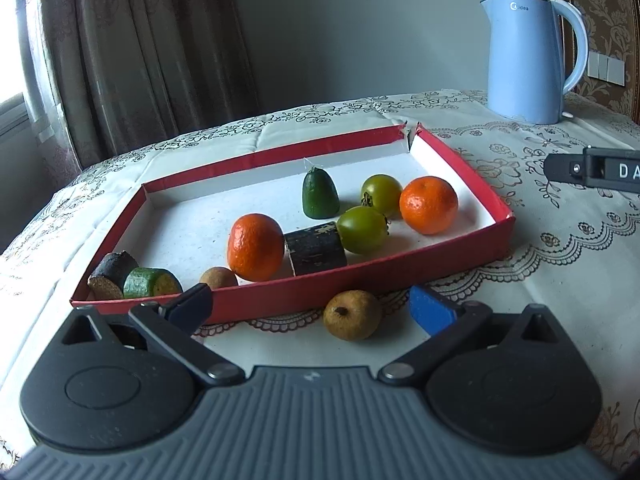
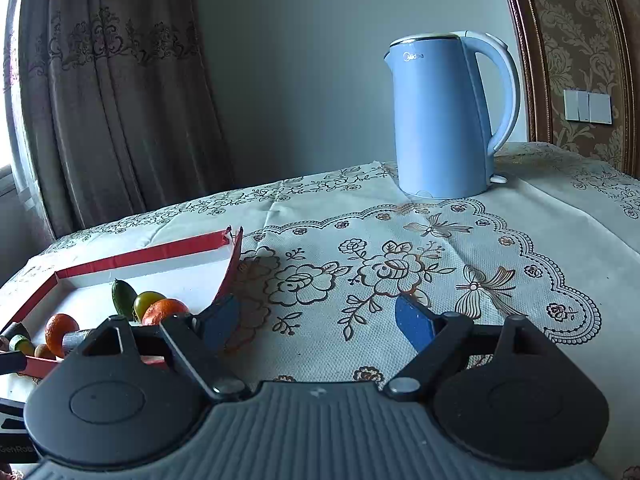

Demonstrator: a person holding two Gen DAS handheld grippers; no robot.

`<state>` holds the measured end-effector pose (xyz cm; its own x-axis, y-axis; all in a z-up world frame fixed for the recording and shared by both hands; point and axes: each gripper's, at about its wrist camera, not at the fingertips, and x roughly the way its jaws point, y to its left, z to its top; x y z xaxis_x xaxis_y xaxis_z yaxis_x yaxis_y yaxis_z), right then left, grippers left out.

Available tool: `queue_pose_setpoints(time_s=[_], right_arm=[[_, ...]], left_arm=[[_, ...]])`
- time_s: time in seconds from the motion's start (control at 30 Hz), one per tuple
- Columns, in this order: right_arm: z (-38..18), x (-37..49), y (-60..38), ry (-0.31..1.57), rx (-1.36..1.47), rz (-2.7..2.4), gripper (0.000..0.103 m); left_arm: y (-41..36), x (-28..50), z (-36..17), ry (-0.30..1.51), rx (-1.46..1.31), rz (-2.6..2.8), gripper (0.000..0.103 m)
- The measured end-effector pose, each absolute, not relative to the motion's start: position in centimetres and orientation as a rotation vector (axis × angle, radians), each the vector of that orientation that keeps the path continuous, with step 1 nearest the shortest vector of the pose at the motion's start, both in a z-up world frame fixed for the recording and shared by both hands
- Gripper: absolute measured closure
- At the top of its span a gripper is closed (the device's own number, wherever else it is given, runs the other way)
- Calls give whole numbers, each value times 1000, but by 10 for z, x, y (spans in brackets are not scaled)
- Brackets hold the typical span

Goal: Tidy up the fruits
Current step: 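Move the left gripper toward the small brown pear beside the box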

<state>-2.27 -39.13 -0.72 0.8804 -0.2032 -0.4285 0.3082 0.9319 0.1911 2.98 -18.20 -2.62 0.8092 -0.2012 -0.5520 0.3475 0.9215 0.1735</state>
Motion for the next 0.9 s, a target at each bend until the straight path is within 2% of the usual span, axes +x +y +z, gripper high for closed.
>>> queue_pose_setpoints(time_s=[0.4, 0.9], right_arm=[[-9, -20, -393, 442, 270, -271, 17], [-10, -19, -393, 449, 271, -268, 17]], left_arm=[[-185, 37, -33, 660, 212, -316, 0], [-187, 42, -33, 670, 188, -297, 2]])
